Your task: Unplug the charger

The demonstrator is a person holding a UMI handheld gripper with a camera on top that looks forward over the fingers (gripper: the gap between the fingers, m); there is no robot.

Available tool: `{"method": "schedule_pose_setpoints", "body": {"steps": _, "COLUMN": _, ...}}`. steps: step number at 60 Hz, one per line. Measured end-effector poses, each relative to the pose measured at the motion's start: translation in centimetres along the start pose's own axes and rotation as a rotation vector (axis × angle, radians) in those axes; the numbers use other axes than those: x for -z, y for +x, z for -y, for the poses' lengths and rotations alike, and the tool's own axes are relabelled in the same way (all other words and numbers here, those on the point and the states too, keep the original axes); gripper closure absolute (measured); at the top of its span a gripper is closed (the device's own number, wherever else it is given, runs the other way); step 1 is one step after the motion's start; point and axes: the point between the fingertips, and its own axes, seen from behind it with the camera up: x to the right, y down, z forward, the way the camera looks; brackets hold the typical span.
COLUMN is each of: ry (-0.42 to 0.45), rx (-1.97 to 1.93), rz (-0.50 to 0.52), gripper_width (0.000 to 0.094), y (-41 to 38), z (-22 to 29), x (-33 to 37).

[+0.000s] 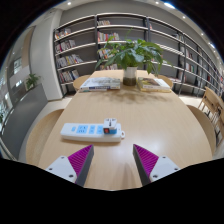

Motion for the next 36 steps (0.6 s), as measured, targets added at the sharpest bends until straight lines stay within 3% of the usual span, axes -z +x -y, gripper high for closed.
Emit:
{"method": "schedule_pose_setpoints", "body": {"steps": 10, "ry": 0.025, "rx": -0.008, "rz": -0.011, "gripper_width": 0.0235, "y": -0.8, "z": 4.0, "x": -5.2}}
{"method": "schedule_pose_setpoints", "body": {"steps": 13, "ry": 0.028, "rx": -0.018, "rz": -0.016, "gripper_width": 0.0314, "y": -0.7, "z": 4.7, "x": -6.0}}
{"method": "schedule_pose_setpoints", "body": {"steps": 19, "ry": 0.014, "rx": -0.041, "rz": -0.046, "gripper_width": 0.0558, "y": 0.2, "z": 4.7, "x": -7.0}}
{"method": "schedule_pose_setpoints", "body": {"steps": 26, "ry": 0.013, "rx": 0.007, "rz": -0.056, "gripper_width": 0.0640, "y": 0.1, "z": 4.5, "x": -6.6}}
{"method": "schedule_pose_setpoints", "body": {"steps": 27, "ry": 0.018, "rx": 0.028, "rz": -0.038, "gripper_width": 0.0742, "y": -0.4, "z": 4.8, "x": -6.8}}
{"method": "schedule_pose_setpoints", "body": {"steps": 36, "ry": 0.009, "rx": 0.037, "rz": -0.007, "gripper_width": 0.0815, "y": -0.6, "z": 4.5, "x": -7.3}}
